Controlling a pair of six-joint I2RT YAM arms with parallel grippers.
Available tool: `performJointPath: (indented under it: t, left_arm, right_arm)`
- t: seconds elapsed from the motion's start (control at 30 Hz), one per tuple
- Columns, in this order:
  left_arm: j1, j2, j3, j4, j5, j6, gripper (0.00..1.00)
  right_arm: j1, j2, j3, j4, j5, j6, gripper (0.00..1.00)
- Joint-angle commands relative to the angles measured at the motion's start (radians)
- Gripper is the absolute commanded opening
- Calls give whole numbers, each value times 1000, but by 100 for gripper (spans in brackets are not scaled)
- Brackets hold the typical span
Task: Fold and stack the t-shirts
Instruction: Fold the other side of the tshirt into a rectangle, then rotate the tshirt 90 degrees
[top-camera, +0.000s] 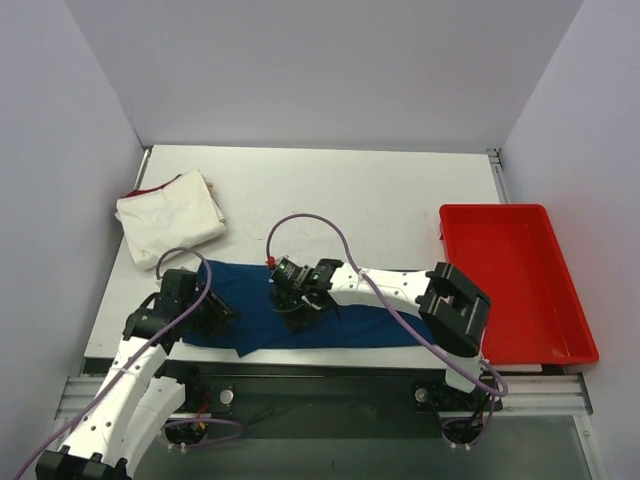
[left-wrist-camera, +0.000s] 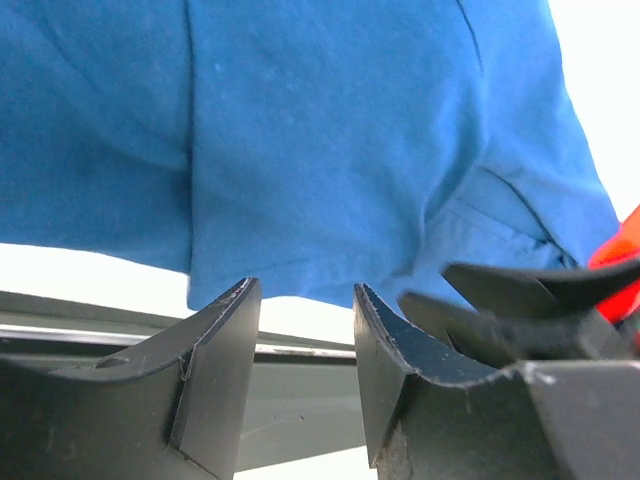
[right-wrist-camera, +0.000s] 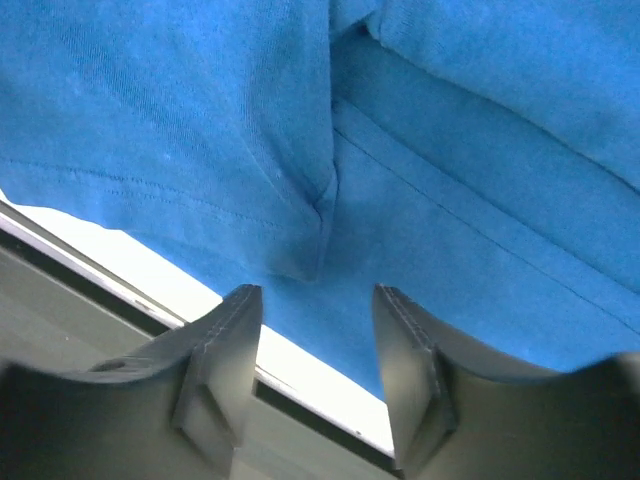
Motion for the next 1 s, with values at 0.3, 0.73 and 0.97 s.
performJointPath:
  t: [0.3, 0.73, 0.97]
  left_arm:
    - [-5, 275, 46, 276, -78, 69, 55]
    - [-10, 596, 123, 432, -73, 128, 55]
    - [-11, 699, 141, 477, -58, 157, 55]
  right_arm:
    - [-213, -309, -179, -81, 118, -15, 62]
    - [-562, -386, -343, -49, 145, -113, 61]
    - [-632, -334, -409, -15, 132, -99, 61]
